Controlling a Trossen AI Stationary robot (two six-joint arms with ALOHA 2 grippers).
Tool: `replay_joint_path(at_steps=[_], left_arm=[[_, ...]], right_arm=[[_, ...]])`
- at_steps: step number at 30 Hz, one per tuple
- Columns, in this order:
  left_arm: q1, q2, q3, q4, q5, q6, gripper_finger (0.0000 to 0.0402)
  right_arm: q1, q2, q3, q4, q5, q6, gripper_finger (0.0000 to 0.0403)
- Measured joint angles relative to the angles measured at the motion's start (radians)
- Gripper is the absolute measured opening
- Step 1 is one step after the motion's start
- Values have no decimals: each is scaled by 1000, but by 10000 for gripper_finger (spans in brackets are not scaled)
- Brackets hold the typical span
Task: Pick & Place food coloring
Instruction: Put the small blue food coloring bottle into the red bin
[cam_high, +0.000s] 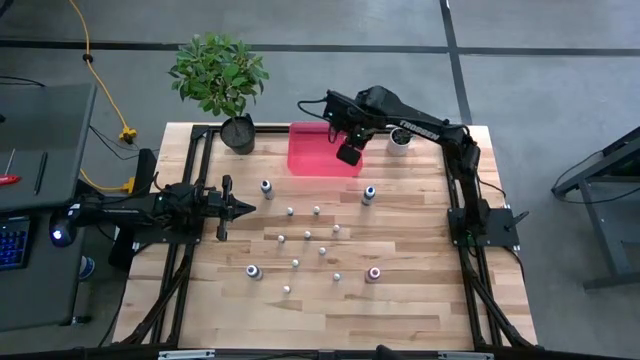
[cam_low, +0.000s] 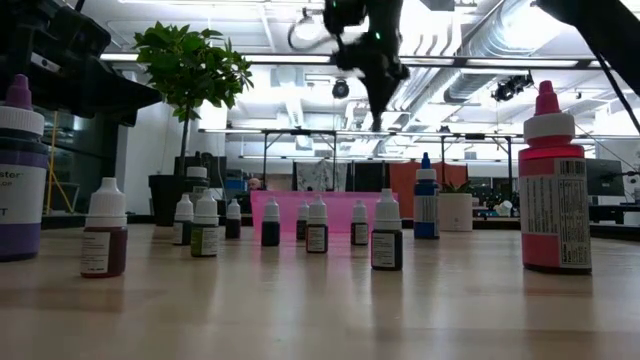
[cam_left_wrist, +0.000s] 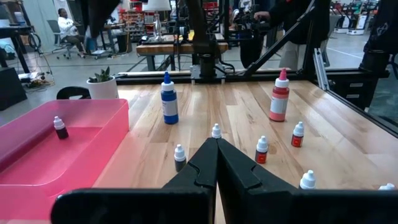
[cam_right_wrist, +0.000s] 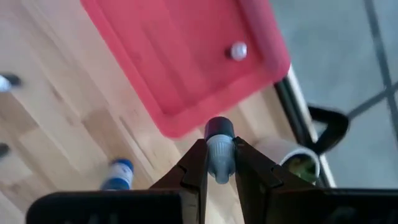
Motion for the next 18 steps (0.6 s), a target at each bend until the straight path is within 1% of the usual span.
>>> replay_joint_path(at_steps=[3,9,12,14,18], left_arm=[[0,0,0,0,0,0,0],[0,0,0,0,0,0,0],[0,0,0,0,0,0,0],[0,0,0,0,0,0,0],[0,0,0,0,0,0,0]], right_arm=[[-16,-16,-99,46,-35,-3,49],[-35,-47,-288,222,-116,3,52],[-47,-48,-344,289,-155,8,52],[-49,-48,-376,371,-177,28,50],[-52,-41,-389,485,-201,79,52]])
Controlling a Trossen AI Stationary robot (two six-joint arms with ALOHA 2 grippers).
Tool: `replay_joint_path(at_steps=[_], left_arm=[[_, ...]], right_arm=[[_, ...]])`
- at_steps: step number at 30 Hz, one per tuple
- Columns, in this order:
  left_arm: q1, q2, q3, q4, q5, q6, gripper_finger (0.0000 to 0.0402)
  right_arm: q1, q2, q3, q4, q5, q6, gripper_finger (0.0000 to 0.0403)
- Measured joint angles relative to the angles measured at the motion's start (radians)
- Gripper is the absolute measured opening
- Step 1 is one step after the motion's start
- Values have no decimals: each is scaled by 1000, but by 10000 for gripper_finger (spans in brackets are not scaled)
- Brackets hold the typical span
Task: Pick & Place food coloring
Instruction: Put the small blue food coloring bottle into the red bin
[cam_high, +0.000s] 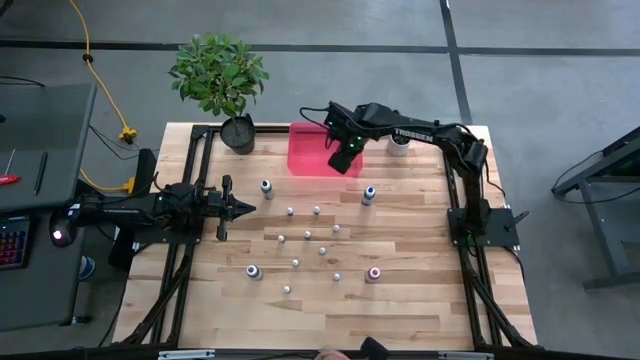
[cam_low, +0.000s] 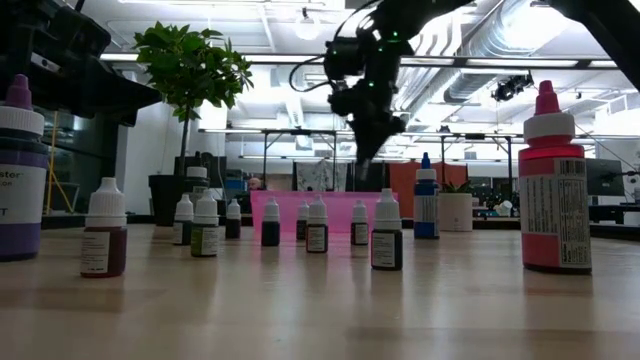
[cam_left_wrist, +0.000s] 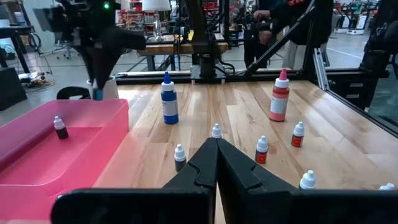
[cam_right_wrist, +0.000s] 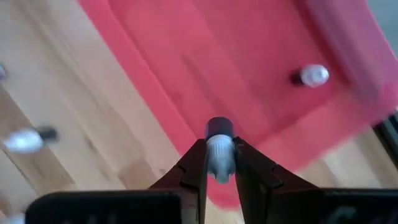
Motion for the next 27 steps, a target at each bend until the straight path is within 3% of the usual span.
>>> replay_joint_path(at_steps=[6,19,27], left_arm=[[0,0,0,0,0,0,0],[0,0,0,0,0,0,0],[0,0,0,0,0,0,0]], right_arm=[[-10,79,83,16,1,61,54],[-72,326,454,-213,-15,134,55],[-93,411,536,-234,-51,155,56]])
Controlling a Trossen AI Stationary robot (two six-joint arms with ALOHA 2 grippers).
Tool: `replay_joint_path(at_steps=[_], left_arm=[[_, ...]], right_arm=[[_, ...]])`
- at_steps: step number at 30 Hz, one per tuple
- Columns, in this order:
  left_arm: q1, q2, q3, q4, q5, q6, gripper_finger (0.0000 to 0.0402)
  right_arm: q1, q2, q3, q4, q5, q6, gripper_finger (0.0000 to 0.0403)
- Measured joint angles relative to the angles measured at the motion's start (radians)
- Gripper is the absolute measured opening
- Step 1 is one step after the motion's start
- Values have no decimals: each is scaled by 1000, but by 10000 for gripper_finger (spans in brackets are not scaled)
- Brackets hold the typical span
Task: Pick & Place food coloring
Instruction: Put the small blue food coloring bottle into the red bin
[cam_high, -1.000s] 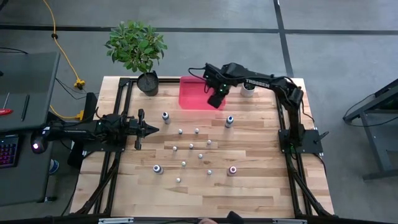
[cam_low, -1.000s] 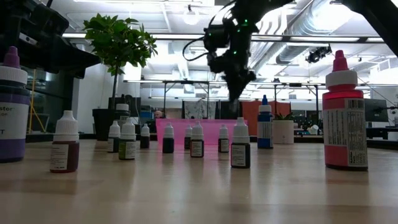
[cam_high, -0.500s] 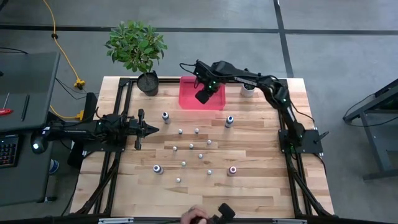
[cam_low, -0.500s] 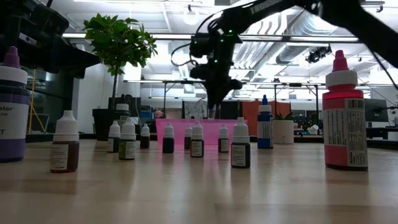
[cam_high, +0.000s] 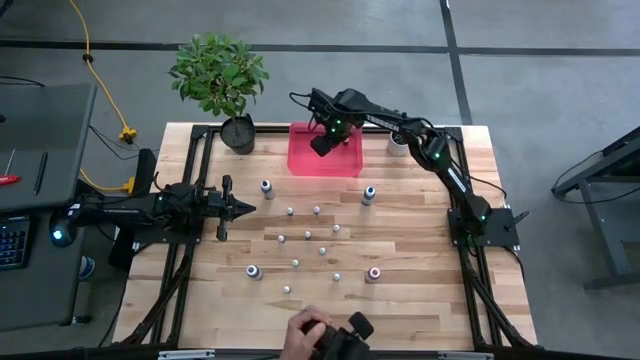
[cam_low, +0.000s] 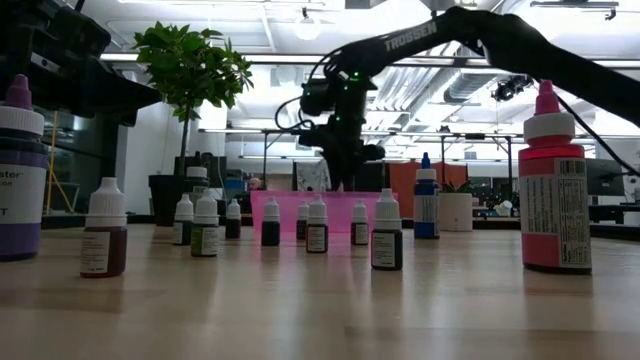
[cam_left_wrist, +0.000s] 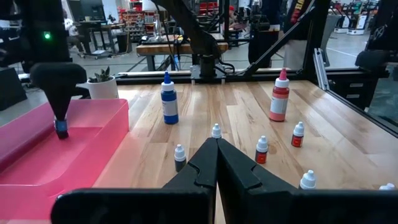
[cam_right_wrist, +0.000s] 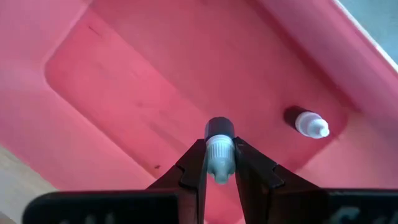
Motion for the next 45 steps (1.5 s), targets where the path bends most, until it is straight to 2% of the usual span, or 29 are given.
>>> replay_joint_path(at_steps=[8,18,35,45], left_arm=[[0,0,0,0,0,0,0],[0,0,0,0,0,0,0],[0,0,0,0,0,0,0],[0,0,0,0,0,0,0]], right_arm=[[-41,6,-1,-2,12,42,61],[-65,6,-1,54,-40,88,61],[-72,47,-2,81,-71,126,61],[-88,50,-2,41,-41,123,62]])
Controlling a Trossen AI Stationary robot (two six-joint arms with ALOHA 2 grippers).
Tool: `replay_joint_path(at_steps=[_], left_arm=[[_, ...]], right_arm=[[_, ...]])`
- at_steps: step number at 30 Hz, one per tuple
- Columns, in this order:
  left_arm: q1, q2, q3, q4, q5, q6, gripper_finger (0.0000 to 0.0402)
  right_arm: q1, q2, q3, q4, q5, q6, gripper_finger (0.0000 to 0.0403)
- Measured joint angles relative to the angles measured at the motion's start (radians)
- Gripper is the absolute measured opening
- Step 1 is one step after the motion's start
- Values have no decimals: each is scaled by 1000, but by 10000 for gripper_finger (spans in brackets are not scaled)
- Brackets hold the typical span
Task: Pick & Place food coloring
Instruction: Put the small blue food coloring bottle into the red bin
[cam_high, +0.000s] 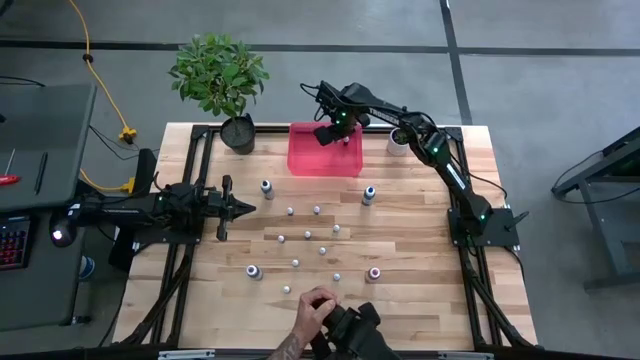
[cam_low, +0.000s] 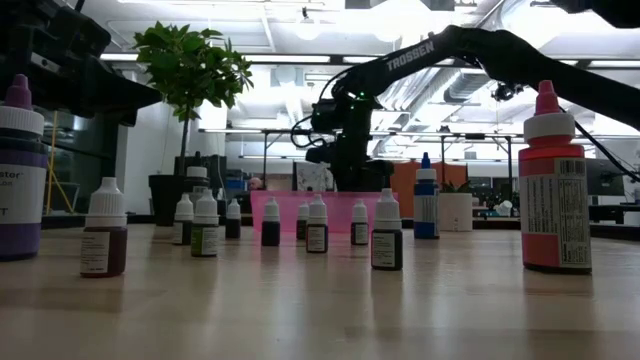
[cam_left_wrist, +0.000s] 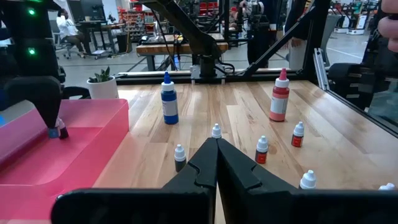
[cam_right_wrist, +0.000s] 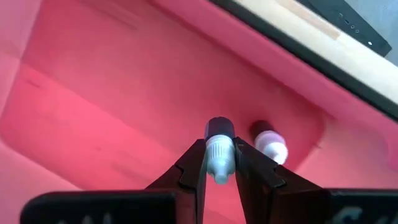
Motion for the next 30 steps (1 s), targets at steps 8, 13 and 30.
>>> replay_joint_path(at_steps=[8,13,30], left_arm=[[0,0,0,0,0,0,0],[0,0,0,0,0,0,0],[0,0,0,0,0,0,0]], right_arm=[[-6,2,0,5,5,-1,62],[-7,14,0,6,-4,-1,62],[-11,19,0,6,-3,-9,87]])
